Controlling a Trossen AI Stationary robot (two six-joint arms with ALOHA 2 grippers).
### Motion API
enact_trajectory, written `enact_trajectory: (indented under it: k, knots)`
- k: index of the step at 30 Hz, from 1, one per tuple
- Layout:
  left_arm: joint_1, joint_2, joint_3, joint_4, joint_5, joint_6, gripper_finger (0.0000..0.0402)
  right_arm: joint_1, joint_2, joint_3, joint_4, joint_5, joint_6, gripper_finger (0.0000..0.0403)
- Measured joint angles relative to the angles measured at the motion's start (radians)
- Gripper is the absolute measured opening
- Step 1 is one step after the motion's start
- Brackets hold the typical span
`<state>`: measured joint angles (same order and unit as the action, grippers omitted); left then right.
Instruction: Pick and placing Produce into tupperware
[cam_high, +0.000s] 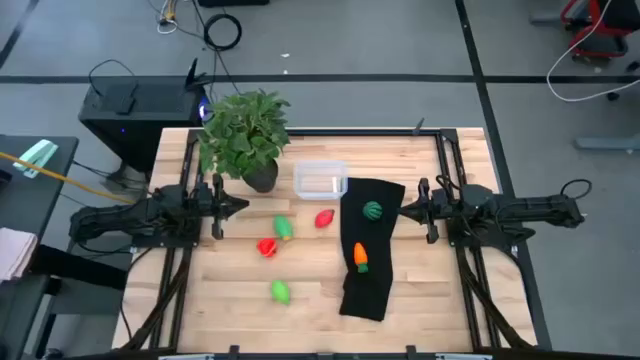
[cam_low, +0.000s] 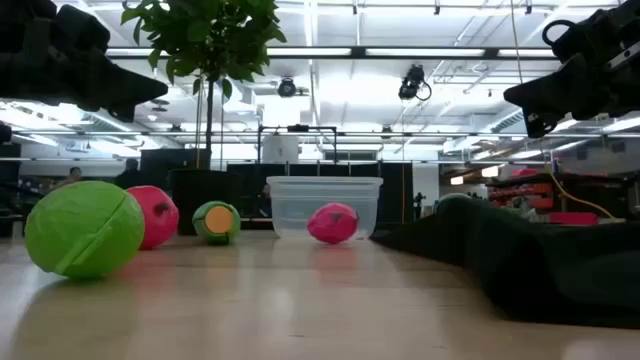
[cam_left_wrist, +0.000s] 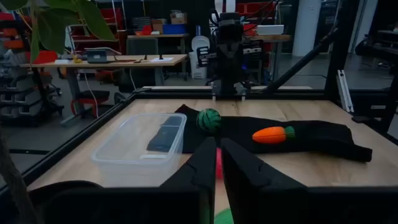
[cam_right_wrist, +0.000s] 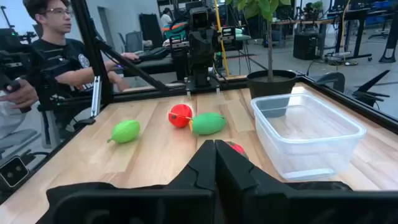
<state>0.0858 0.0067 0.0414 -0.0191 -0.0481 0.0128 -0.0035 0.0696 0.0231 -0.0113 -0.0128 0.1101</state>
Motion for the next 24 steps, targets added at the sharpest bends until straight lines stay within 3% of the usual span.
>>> enact_trajectory:
  k: [24]
  knots:
    - [0.0,0.0,0.0,0.0,0.0,0.0,0.0037,-0.001,0.0,0.0,0.0,0.038,-0.023,0.0009]
